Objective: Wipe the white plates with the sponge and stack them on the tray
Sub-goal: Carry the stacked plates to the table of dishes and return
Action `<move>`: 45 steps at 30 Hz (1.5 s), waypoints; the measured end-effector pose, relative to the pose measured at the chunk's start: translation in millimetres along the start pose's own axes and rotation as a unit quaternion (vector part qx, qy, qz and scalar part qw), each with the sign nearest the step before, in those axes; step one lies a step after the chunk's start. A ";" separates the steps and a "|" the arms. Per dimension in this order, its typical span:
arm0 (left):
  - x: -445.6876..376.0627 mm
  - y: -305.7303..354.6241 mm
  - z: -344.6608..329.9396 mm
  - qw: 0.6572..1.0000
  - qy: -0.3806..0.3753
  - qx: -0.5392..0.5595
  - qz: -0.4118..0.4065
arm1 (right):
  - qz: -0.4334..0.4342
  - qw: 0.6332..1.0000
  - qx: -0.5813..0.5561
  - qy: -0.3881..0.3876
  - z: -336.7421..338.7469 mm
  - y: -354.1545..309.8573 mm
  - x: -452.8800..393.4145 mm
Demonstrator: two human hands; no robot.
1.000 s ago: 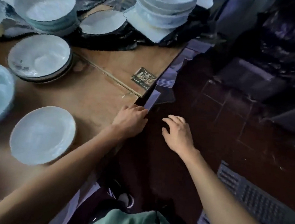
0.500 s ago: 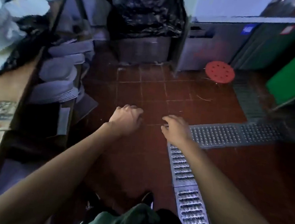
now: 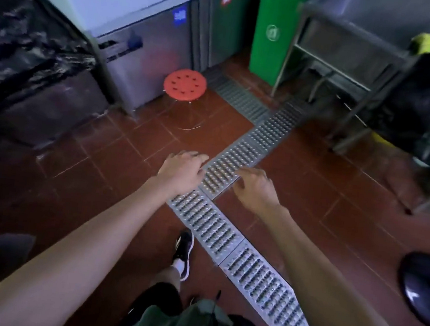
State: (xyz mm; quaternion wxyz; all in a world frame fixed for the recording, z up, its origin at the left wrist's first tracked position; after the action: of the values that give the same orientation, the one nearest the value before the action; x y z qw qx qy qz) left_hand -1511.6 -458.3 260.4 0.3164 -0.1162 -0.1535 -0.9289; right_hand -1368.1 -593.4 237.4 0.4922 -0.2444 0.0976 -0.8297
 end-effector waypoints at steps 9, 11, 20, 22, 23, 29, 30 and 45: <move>-163.7 44.4 35.0 0.989 -0.018 -0.036 -0.143 | -0.114 0.993 -0.002 0.013 65.9 72.8 -82.8; -198.8 57.1 44.2 0.982 -0.029 -0.052 -0.180 | -0.134 0.990 -0.010 0.035 84.7 86.7 -99.1; -337.9 190.4 87.0 0.952 -0.037 -0.092 -0.291 | -0.230 0.956 -0.084 0.161 176.4 205.7 -118.0; -365.2 236.5 86.9 0.942 -0.040 -0.099 -0.317 | -0.249 0.946 -0.096 0.185 195.2 245.3 -115.0; -378.9 260.2 86.7 0.939 -0.042 -0.101 -0.325 | -0.258 0.942 -0.098 0.192 205.2 266.0 -114.1; -447.2 396.8 88.3 0.933 -0.047 -0.092 -0.346 | -0.274 0.934 -0.100 0.206 272.3 387.8 -109.2; -457.2 415.7 87.6 0.932 -0.047 -0.091 -0.347 | -0.271 0.935 -0.098 0.206 284.0 405.9 -109.7; -647.0 592.1 102.7 0.923 -0.048 -0.076 -0.375 | -0.295 0.926 -0.112 0.207 414.3 610.5 -196.3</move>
State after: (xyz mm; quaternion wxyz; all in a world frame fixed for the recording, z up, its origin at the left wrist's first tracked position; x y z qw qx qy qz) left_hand -630.2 -510.0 278.3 -0.0730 -0.1185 -0.1300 -0.9817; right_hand -613.0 -694.2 287.7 0.1630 -0.1388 0.2132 -0.9533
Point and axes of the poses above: each hand's wrist, its own x-axis away from the middle knuckle, its own z-axis out of the back of the hand, y = z × x, the point moved 5 cm from there along -x, towards the middle knuckle, and after that the axes turned 5 degrees about -y, right-handed, at the moved point
